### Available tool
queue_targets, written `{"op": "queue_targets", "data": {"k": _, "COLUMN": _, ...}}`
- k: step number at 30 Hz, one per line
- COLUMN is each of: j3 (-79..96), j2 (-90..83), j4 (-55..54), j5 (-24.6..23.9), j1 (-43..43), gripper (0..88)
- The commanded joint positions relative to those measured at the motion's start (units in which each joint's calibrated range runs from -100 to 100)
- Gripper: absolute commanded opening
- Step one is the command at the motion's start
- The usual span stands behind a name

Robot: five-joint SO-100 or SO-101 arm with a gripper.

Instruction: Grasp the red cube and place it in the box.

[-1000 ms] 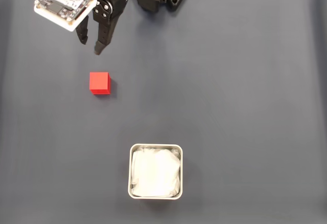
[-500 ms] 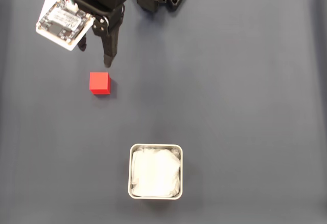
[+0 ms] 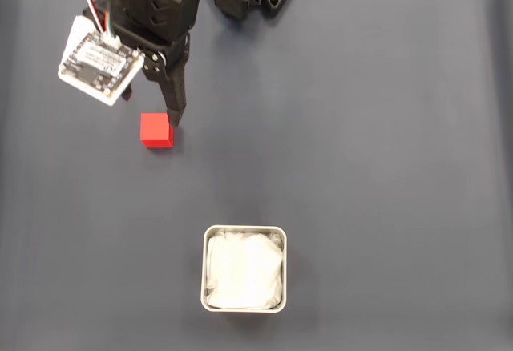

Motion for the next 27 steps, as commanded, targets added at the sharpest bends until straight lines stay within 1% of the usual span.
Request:
{"op": "queue_targets", "data": {"k": 1, "j3": 0.6, "j2": -0.1, "j4": -2.4, "j5": 0.5, "j1": 1.0, "gripper": 25.2}}
{"op": "queue_targets", "data": {"k": 27, "j3": 13.4, "j2": 2.8, "j4": -15.7, "j5": 2.2, "j1": 3.3, "gripper": 30.4}}
